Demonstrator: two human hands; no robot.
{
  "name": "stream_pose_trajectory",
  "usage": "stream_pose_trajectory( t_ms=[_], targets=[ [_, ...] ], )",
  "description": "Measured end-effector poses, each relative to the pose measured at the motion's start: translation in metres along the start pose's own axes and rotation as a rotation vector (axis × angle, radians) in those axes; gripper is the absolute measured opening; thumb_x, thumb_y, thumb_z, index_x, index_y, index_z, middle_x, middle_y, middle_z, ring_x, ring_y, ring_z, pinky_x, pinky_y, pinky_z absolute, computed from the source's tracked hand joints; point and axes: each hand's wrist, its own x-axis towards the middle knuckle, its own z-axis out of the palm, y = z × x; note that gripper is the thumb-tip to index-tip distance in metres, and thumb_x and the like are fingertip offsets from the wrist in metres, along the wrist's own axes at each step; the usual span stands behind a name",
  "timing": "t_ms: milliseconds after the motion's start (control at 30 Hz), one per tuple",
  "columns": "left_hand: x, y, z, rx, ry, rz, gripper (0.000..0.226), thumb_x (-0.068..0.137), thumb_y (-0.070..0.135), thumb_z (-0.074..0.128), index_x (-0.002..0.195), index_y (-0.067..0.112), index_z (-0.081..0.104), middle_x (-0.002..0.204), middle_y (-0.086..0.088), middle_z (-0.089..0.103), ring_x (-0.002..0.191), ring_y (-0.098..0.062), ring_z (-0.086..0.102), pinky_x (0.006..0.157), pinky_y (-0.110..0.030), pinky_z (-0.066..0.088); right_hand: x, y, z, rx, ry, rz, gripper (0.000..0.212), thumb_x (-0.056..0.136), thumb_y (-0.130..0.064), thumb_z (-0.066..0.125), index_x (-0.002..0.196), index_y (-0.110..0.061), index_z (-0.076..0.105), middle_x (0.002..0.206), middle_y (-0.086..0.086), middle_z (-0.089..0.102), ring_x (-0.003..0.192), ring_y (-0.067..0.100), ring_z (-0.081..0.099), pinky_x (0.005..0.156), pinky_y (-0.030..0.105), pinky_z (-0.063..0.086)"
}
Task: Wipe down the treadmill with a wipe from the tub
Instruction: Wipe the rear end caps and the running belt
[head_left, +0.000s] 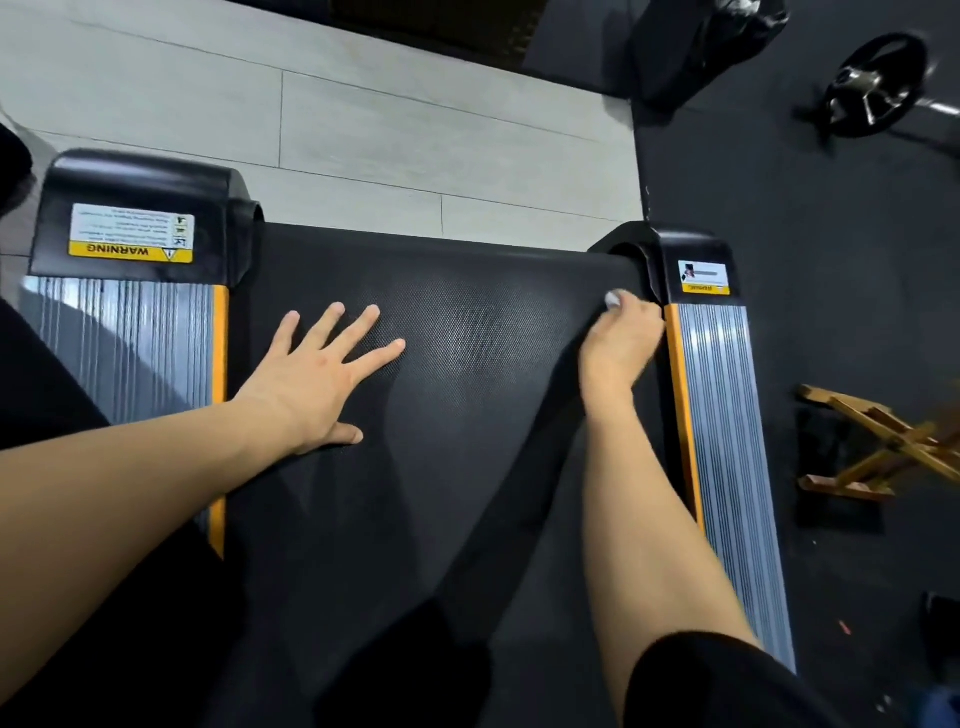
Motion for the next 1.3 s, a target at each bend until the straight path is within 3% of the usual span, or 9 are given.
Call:
stream_pose_trajectory(
  t_ms=[100, 233, 333, 433, 567, 700, 1000, 1167, 1300],
  targets=[
    [0.000, -0.001, 0.001, -0.005, -0.005, -0.005, 0.112, 0.090, 0.070, 0.055, 0.148, 0.043, -0.037, 0.159, -0.001, -0.042, 0.152, -0.033, -0.027, 0.125, -0.059, 0.000, -0.015, -0.085, 0.025, 0.102, -0.114, -0.353, 0.027, 0.079, -0.002, 0.052, 0.088, -0.009, 0.077, 0.084, 0.017, 0.069, 0.078, 0.040, 0.063, 0.070, 0.041, 0.047],
    [-0.001, 0.000, -0.001, -0.015, -0.010, 0.001, 0.111, 0.091, 0.069, 0.055, 0.149, 0.042, -0.036, 0.159, -0.001, -0.043, 0.152, -0.033, -0.028, 0.125, -0.059, -0.001, -0.020, -0.139, 0.035, 0.063, -0.417, -0.812, 0.028, 0.085, 0.002, 0.055, 0.100, -0.010, 0.075, 0.098, 0.015, 0.068, 0.093, 0.037, 0.060, 0.083, 0.041, 0.047],
    [0.000, 0.000, 0.001, -0.028, -0.010, -0.001, 0.111, 0.092, 0.068, 0.055, 0.149, 0.042, -0.037, 0.158, -0.001, -0.044, 0.151, -0.033, -0.029, 0.124, -0.060, -0.002, 0.044, -0.098, 0.025, -0.254, -0.444, -0.708, 0.037, 0.088, -0.002, 0.052, 0.118, -0.010, 0.073, 0.115, 0.020, 0.067, 0.110, 0.041, 0.060, 0.092, 0.041, 0.046],
    [0.001, -0.001, 0.005, -0.060, -0.004, -0.002, 0.112, 0.091, 0.067, 0.057, 0.149, 0.044, -0.035, 0.157, 0.000, -0.046, 0.151, -0.032, -0.031, 0.124, -0.060, -0.004, 0.099, -0.046, 0.013, -0.486, -0.406, -0.529, 0.035, 0.092, -0.003, 0.050, 0.120, -0.007, 0.071, 0.119, 0.025, 0.064, 0.112, 0.045, 0.056, 0.094, 0.045, 0.045],
    [0.002, -0.002, 0.006, -0.070, 0.006, -0.005, 0.113, 0.091, 0.065, 0.059, 0.150, 0.044, -0.034, 0.157, 0.000, -0.045, 0.151, -0.032, -0.031, 0.124, -0.061, -0.005, 0.107, -0.041, 0.022, -0.526, -0.403, -0.470, 0.029, 0.097, -0.003, 0.048, 0.118, 0.002, 0.068, 0.120, 0.029, 0.060, 0.112, 0.047, 0.054, 0.095, 0.048, 0.044],
    [0.000, -0.002, 0.004, -0.083, -0.002, -0.006, 0.113, 0.091, 0.063, 0.060, 0.150, 0.043, -0.033, 0.158, -0.001, -0.044, 0.150, -0.033, -0.032, 0.123, -0.062, -0.004, 0.090, -0.061, 0.023, -0.417, -0.397, -0.335, 0.029, 0.093, -0.002, 0.053, 0.116, -0.003, 0.071, 0.120, 0.026, 0.063, 0.112, 0.045, 0.056, 0.096, 0.045, 0.048],
    [-0.008, -0.016, -0.008, 0.010, -0.080, 0.063, 0.108, 0.097, 0.047, 0.062, 0.154, 0.038, -0.028, 0.160, -0.002, -0.040, 0.152, -0.032, -0.026, 0.125, -0.057, -0.002, -0.082, -0.267, 0.033, 0.097, -0.758, -0.802, 0.023, 0.099, -0.017, 0.056, 0.112, -0.016, 0.075, 0.115, 0.012, 0.071, 0.112, 0.031, 0.063, 0.089, 0.033, 0.047],
    [-0.020, -0.029, 0.003, 0.008, -0.013, 0.085, 0.101, 0.098, 0.047, 0.060, 0.157, 0.037, -0.022, 0.164, -0.001, -0.033, 0.155, -0.030, -0.021, 0.127, -0.052, -0.002, -0.059, -0.223, 0.037, -0.032, -0.590, -0.798, 0.028, 0.098, -0.011, 0.055, 0.118, -0.016, 0.073, 0.118, 0.015, 0.067, 0.114, 0.034, 0.060, 0.095, 0.037, 0.045],
    [-0.024, -0.027, 0.009, -0.022, 0.045, 0.055, 0.100, 0.098, 0.048, 0.061, 0.159, 0.037, -0.018, 0.166, -0.003, -0.029, 0.156, -0.030, -0.016, 0.127, -0.051, 0.001, 0.013, -0.125, 0.021, -0.227, -0.356, -0.342, 0.031, 0.094, -0.007, 0.054, 0.117, -0.014, 0.073, 0.118, 0.021, 0.067, 0.112, 0.040, 0.060, 0.093, 0.041, 0.047]
  ],
)
